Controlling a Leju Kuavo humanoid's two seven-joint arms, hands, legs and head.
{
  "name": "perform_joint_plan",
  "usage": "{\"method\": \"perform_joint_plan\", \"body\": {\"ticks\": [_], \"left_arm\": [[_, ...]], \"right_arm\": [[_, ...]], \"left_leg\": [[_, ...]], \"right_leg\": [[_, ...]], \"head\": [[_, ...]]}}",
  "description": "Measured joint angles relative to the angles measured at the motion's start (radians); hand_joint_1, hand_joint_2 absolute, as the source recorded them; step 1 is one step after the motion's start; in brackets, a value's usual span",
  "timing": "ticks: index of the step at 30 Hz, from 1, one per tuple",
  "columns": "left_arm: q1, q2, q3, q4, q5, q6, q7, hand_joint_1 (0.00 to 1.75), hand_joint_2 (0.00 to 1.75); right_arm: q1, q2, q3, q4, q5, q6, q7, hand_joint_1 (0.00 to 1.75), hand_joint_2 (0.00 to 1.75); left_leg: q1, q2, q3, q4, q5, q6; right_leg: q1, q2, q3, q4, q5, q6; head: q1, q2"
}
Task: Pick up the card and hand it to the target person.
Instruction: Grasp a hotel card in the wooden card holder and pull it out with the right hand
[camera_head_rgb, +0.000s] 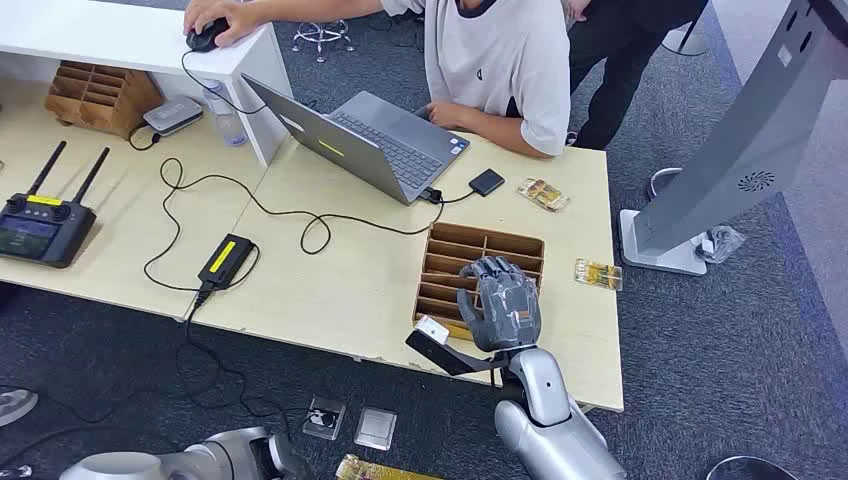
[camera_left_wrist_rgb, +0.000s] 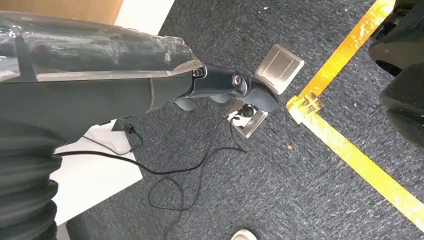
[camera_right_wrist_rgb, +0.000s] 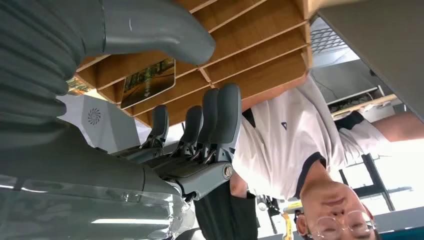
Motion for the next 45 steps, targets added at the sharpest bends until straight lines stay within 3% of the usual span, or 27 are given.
{"method": "perform_joint_plan", "body": {"ticks": [7,15,23,45], "left_arm": [[0.0,0.0,0.0,0.0,-0.021,0.007,-0.005,0.0,1.75],[-0.002,0.0,0.0,0.0,-0.04,0.015,-0.01,0.0,1.75],[-0.004,0.0,0.0,0.0,-0.048,0.017,-0.016,0.0,1.75],[-0.004,0.0,0.0,-0.002,-0.063,0.027,-0.02,0.0,1.75]], "right_arm": [[-0.01,-0.009,-0.009,0.016,0.012,0.0,0.006,1.01,1.75],[-0.02,-0.018,-0.027,0.028,0.011,-0.001,0.001,0.82,1.75],[-0.023,-0.022,-0.029,0.028,0.01,-0.001,-0.003,0.73,1.75],[-0.037,-0.026,-0.026,0.065,-0.003,-0.001,0.028,0.86,1.75]], "left_leg": [[0.0,0.0,0.0,0.0,0.0,0.0],[0.0,0.0,0.0,0.0,0.0,0.0],[0.0,0.0,0.0,0.0,0.0,0.0],[0.0,0.0,0.0,0.0,0.0,0.0]], "right_leg": [[0.0,0.0,0.0,0.0,0.0,0.0],[0.0,0.0,0.0,0.0,0.0,0.0],[0.0,0.0,0.0,0.0,0.0,0.0],[0.0,0.0,0.0,0.0,0.0,0.0]], "head": [[0.0,0.0],[0.0,0.0],[0.0,0.0],[0.0,0.0]]}}
